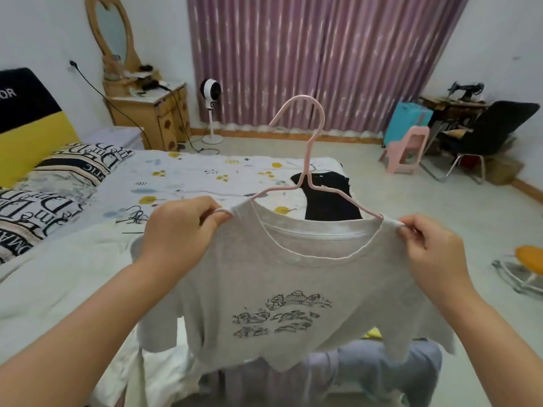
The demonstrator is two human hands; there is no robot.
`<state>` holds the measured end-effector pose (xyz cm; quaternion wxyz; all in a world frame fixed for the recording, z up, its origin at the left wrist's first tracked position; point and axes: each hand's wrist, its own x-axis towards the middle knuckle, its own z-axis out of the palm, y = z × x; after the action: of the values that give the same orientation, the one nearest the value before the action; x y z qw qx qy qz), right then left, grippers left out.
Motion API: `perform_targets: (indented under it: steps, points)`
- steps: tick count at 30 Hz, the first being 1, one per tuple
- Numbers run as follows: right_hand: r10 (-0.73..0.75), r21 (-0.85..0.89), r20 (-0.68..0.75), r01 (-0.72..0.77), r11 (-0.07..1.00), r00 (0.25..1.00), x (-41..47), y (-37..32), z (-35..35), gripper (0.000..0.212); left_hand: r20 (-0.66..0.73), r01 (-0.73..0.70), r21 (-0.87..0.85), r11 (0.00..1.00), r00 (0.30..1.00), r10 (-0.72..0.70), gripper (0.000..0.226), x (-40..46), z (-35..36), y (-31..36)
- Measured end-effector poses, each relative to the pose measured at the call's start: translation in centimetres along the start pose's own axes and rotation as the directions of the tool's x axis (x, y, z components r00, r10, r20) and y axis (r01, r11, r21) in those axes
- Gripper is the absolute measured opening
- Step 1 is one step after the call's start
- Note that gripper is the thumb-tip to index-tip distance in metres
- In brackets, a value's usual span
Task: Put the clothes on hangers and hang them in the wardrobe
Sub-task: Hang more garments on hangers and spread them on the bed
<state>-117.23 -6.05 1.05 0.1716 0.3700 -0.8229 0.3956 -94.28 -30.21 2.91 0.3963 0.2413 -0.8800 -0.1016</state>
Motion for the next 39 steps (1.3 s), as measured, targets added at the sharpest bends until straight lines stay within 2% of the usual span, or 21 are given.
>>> perform_targets:
  steps: [2, 8, 12, 15, 25, 34, 39]
  points:
    - [0.003, 0.0, 0.007, -0.003, 1.0, 1.0, -0.8, 1.5, -1.8, 0.012, 0.015, 0.029, -0.007, 1.0, 0.999, -0.029, 0.033, -1.2, 0.8, 2.0]
    - [0.024, 0.023, 0.077, -0.026, 0.999, 0.997, -2.8, 5.5, -5.5, 0.014, 0.064, 0.128, -0.019, 0.992, 0.99, -0.127, 0.028, -5.4, 2.6, 6.6]
    - [-0.011, 0.016, 0.092, 0.01, 1.0, 0.996, -3.0, 6.3, -5.1, 0.014, 0.107, 0.203, 0.02, 0.979, 0.973, -0.204, 0.02, -6.6, 3.4, 6.8]
    - [0.017, 0.027, 0.159, -0.021, 0.999, 0.987, -2.4, 7.0, -3.2, 0.012, 0.137, 0.258, 0.066, 0.964, 0.955, -0.264, 0.017, -6.7, 4.6, 5.7]
    - [0.132, -0.069, 0.318, -0.116, 0.991, 0.939, 3.4, 9.3, 9.4, 0.011, 0.253, 0.373, 0.13, 0.919, 0.883, -0.395, 0.023, -1.1, 12.5, -3.9]
    - [0.343, -0.153, 0.387, -0.307, 0.939, 0.856, 10.5, 13.1, 24.2, 0.021, 0.461, 0.309, 0.244, 0.919, 0.797, -0.39, 0.038, 8.0, 23.9, -15.5]
    - [0.434, -0.196, 0.412, -0.387, 0.901, 0.801, 13.5, 16.5, 31.4, 0.017, 0.526, 0.286, 0.27, 0.92, 0.756, -0.389, 0.03, 10.7, 30.8, -20.4]
